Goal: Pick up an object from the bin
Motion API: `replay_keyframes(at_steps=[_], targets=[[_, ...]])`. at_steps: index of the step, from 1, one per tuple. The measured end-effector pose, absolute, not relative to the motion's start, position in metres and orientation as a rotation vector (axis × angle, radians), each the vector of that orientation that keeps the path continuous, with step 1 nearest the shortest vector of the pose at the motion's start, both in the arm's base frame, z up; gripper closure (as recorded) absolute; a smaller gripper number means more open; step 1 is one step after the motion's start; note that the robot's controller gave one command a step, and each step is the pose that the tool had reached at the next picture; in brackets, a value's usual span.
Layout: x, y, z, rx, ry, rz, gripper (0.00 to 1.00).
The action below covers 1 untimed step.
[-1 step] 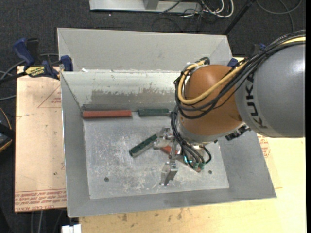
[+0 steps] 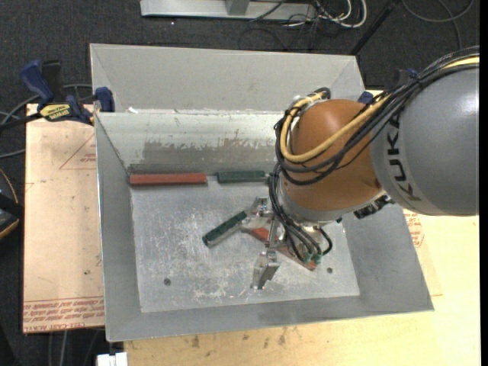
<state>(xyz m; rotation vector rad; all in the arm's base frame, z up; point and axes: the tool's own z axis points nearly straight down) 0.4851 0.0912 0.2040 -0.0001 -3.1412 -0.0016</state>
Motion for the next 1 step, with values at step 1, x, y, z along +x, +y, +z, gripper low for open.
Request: replay_keyframes(at_steps=[1], targets=[[0.5689, 0.1188, 0.0827, -0.039, -3.167, -0.008, 1.0]])
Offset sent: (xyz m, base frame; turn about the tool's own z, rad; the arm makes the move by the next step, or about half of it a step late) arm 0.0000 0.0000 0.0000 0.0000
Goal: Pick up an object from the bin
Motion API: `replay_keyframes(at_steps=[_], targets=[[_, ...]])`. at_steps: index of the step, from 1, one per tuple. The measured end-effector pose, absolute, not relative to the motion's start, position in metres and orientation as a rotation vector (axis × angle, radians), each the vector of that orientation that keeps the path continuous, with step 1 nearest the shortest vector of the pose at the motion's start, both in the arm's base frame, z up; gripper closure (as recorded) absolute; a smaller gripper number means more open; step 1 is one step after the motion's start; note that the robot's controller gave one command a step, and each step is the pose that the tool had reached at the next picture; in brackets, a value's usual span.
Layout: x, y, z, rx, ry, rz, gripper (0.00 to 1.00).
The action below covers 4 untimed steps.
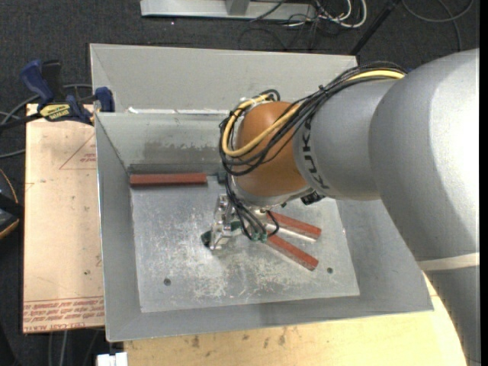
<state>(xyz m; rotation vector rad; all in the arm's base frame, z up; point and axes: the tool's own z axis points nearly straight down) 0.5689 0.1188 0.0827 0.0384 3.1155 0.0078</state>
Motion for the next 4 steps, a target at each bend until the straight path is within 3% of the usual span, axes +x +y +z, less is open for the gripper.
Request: replay_keyframes(at_steps=[1, 2, 3, 4], targets=[[0.569, 0.119, 0.083, 0.039, 3.116, 0.008, 1.0], [0.567, 0.114, 0.121, 0.043, 3.141, 0.001, 1.0], [0.585, 0.114, 0.075, 0.072, 3.137, 0.004, 0.0], [0.591, 0.116, 0.079, 0.077, 3.126, 0.011, 1.0]])
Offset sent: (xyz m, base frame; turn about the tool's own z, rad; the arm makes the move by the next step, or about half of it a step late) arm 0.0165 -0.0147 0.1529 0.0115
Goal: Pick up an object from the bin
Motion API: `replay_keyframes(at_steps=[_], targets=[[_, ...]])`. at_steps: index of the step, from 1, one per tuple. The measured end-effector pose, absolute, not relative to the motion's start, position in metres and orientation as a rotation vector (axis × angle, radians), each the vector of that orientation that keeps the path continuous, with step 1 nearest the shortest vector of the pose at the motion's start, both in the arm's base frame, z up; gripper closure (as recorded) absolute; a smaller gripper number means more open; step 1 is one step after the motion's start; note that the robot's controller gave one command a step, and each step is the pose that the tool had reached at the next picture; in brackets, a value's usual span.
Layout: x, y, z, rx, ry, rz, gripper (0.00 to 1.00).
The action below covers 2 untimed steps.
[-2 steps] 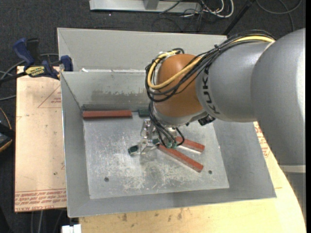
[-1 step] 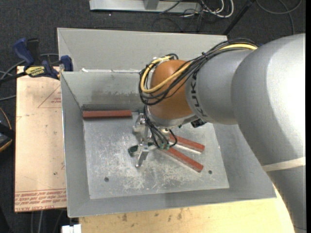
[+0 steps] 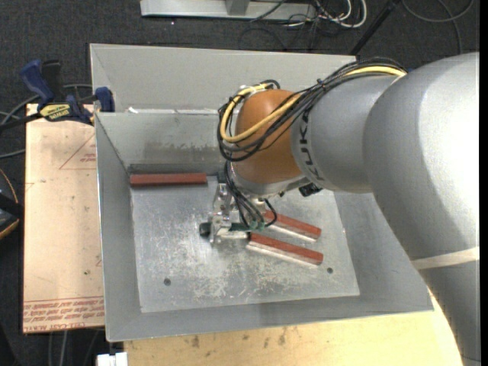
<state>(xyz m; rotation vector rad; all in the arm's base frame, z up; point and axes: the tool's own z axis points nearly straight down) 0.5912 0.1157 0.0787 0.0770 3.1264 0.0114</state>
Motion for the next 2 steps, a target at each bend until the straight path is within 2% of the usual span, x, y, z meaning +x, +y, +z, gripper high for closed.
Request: replay_keyframes(at_steps=[1, 2], targets=[[0.591, 0.116, 0.079, 0.077, 3.126, 0.012, 1.0], [0.591, 0.09, 0.273, 0.057, 3.14, 0.002, 1.0]])
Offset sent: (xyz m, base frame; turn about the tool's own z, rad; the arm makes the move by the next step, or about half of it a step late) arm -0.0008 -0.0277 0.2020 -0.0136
